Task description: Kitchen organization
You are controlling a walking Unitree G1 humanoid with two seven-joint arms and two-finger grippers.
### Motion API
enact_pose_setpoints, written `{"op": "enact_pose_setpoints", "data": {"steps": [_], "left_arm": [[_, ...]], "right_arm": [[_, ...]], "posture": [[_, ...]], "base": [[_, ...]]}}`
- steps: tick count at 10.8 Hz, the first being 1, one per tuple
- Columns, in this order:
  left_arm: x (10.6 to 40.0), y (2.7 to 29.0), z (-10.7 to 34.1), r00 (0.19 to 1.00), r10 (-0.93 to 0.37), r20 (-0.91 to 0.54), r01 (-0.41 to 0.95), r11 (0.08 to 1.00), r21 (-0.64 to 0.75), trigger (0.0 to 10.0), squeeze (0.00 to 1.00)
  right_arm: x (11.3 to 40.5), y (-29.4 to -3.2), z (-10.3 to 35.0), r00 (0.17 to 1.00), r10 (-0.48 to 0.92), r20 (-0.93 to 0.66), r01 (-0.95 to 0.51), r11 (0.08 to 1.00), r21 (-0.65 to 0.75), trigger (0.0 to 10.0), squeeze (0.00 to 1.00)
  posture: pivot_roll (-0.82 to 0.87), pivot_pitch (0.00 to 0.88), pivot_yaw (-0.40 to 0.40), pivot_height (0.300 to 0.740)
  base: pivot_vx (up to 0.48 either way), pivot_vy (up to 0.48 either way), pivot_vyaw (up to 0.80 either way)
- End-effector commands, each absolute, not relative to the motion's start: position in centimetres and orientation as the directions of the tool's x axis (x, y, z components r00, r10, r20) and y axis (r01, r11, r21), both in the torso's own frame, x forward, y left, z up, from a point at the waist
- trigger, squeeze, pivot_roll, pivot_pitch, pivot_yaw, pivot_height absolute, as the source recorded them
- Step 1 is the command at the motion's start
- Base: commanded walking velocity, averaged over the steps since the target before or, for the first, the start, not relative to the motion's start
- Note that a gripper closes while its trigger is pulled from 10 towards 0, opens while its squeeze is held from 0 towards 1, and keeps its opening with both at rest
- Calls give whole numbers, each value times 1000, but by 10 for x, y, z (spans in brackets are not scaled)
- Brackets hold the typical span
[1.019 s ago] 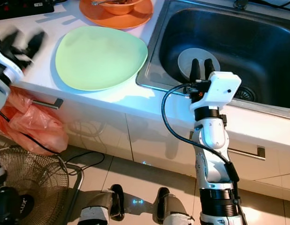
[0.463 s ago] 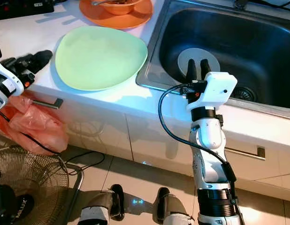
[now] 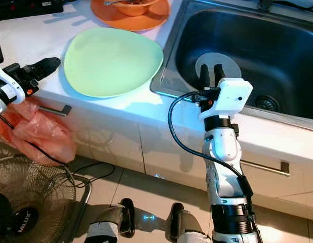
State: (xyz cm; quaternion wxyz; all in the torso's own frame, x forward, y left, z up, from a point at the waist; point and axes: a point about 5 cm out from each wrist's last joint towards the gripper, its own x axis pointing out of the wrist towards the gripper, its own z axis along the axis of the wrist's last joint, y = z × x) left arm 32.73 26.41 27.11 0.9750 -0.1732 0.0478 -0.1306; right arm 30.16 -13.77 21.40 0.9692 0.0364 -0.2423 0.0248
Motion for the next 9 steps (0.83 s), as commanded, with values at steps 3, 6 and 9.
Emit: {"op": "enact_pose_setpoints", "data": {"steps": [3,6,9], "left_arm": [[331,256,269,934,-344,-95,289,885,-364,10000,0],[337,235,265,900,-416,-127,340,856,-389,10000,0],[342,204,254,852,-504,-143,396,799,-452,10000,0]], "right_arm": [[300,-138,212,881,21,473,-58,996,64,10000,0],[300,-137,212,883,17,468,-55,996,67,10000,0],[300,-137,211,884,13,468,-51,996,69,10000,0]], "posture": [[113,284,12,740],[110,286,19,740],[101,285,23,740]], "base": [[0,0,0],[0,0,0],[0,0,0]]}}
